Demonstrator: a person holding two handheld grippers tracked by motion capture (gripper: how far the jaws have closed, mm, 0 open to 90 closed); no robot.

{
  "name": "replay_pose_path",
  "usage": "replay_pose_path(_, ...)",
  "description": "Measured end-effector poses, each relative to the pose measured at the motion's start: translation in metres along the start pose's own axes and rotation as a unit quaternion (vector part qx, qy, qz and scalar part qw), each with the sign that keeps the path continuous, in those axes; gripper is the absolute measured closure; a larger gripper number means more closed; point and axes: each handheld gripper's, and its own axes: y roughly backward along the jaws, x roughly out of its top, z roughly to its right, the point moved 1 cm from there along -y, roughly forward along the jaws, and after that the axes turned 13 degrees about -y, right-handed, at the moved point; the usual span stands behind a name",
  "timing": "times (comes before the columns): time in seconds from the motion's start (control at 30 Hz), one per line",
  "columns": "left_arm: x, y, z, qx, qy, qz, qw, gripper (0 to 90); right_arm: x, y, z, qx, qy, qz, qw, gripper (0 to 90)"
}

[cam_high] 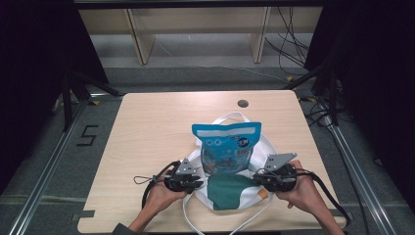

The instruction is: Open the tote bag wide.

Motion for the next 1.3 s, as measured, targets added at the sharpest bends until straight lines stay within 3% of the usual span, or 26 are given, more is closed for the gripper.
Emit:
replay_pose_path(0.1,0.0,-0.003,0.001,0.005,-0.007,-0.006,0.9999,76.1,-0.008,-0.01,-0.002,-0.001,0.004,-0.023,0.9997,83.0)
replay_pose_path(0.17,0.0,-0.004,0.002,0.006,-0.005,-0.007,0.9999,76.1,-0.02,-0.035,-0.003,-0.015,-0.005,-0.055,0.9984,83.4)
replay_pose_path(0.2,-0.001,-0.005,0.002,0.006,-0.007,-0.008,0.9999,76.2,-0.021,-0.042,0.0,-0.008,-0.007,-0.043,0.999,83.4)
replay_pose_path(0.27,-0.002,-0.008,0.001,0.004,-0.001,-0.01,0.9999,76.3,-0.02,-0.04,0.002,-0.001,-0.019,-0.045,0.9988,83.3)
replay_pose_path(0.3,-0.003,-0.009,0.0,0.004,0.004,-0.01,0.9999,76.4,-0.022,-0.043,0.003,-0.002,-0.025,-0.03,0.9992,83.2)
replay_pose_path(0.33,-0.003,-0.01,0.0,0.002,0.007,-0.008,0.9999,76.5,-0.022,-0.042,0.003,-0.005,-0.028,-0.041,0.9988,83.2)
replay_pose_path(0.4,-0.003,-0.011,-0.002,0.0,0.008,-0.008,0.9999,76.6,-0.02,-0.048,0.004,-0.02,-0.024,-0.034,0.9989,82.8)
replay_pose_path(0.5,-0.003,-0.013,-0.006,0.013,0.011,-0.009,0.9998,76.5,-0.014,-0.059,0.008,-0.041,-0.03,-0.052,0.9974,82.6)
replay_pose_path(0.7,-0.001,-0.019,-0.022,0.041,0.023,-0.007,0.9989,76.2,0.0,-0.069,0.025,-0.045,-0.036,-0.036,0.9977,82.7)
replay_pose_path(0.87,0.0,-0.022,-0.037,0.057,0.037,-0.007,0.9977,75.9,0.016,-0.082,0.042,-0.063,-0.033,-0.026,0.9971,82.6)
replay_pose_path(0.93,0.0,-0.022,-0.041,0.065,0.036,-0.009,0.9972,75.0,0.021,-0.086,0.049,-0.064,-0.044,-0.02,0.9968,82.4)
replay_pose_path(1.1,-0.001,-0.024,-0.052,0.076,0.047,0.005,0.996,73.0,0.027,-0.09,0.058,-0.063,-0.048,-0.013,0.9968,82.1)
replay_pose_path(1.2,0.002,-0.013,-0.054,0.068,0.06,0.019,0.9957,68.0,0.029,-0.093,0.06,-0.07,-0.047,-0.005,0.9964,81.6)
replay_pose_path(1.27,0.008,0.003,-0.057,0.06,0.069,0.052,0.9944,63.5,0.028,-0.091,0.058,-0.07,-0.046,-0.002,0.9964,81.2)
replay_pose_path(1.3,0.011,0.011,-0.061,0.066,0.075,0.071,0.9925,62.3,0.028,-0.091,0.059,-0.07,-0.043,-0.001,0.9966,80.9)
